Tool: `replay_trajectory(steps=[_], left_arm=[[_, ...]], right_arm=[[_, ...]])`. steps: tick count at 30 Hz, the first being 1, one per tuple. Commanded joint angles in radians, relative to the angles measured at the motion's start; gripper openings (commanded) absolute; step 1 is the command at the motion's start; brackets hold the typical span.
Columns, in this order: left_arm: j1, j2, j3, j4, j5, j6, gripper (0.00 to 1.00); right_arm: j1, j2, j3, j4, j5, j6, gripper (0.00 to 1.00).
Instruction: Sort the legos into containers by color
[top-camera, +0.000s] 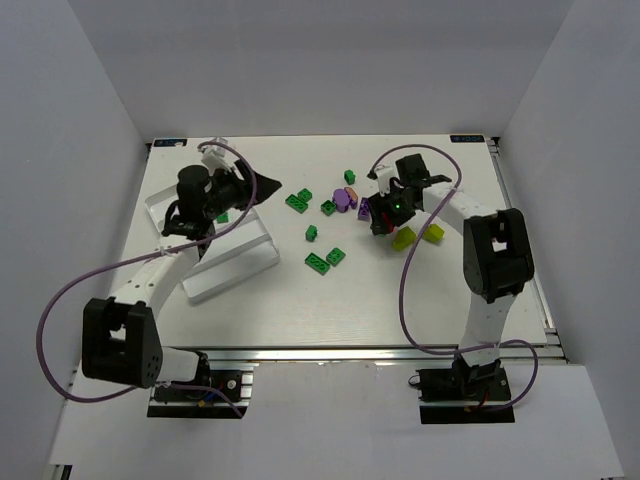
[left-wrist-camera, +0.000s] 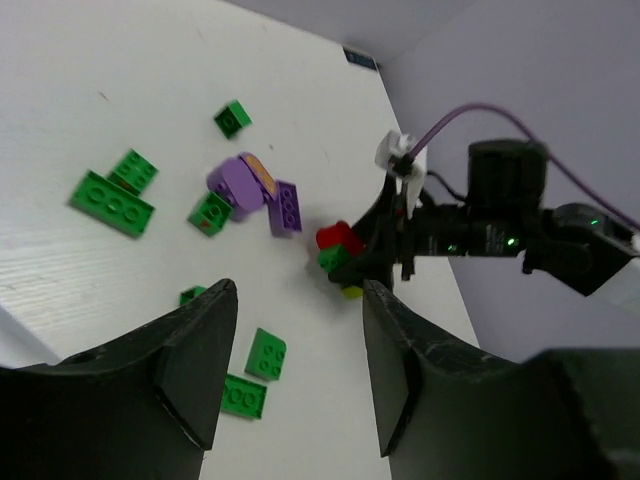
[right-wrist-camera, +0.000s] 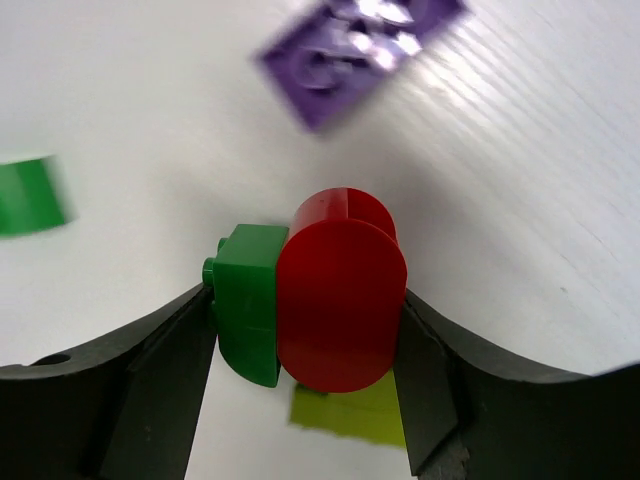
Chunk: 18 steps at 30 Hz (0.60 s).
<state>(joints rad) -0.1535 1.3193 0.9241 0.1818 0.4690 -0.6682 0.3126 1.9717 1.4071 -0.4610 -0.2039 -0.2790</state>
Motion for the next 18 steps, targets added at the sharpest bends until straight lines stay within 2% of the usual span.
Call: replay_trajectory(steps=[1, 3, 11, 18], left_arm=[[-0.07, 0.033, 0.01, 0.018, 0.105, -0.024, 0.64], [-0.122, 0.061, 0.012, 0.027, 0.126, -0.027, 0.64], [-0.247, 0.106, -0.004, 0.1, 0.215, -0.045, 0.65], [-0.304, 0.097, 0.002, 0.088, 0.215, 0.013, 0.67]], right_arm=[[0.013, -0.178, -0.031, -0.018, -0.262, -0.146, 0.0], [0.037, -0.29, -0.072, 0.023, -0.316, -0.201, 0.0], [0.216, -0.689, -0.442, 0.324, -0.281, -0.452, 0.0], [0.31, -0.789, -0.554, 0.45, -0.2, -0.511, 0.0]])
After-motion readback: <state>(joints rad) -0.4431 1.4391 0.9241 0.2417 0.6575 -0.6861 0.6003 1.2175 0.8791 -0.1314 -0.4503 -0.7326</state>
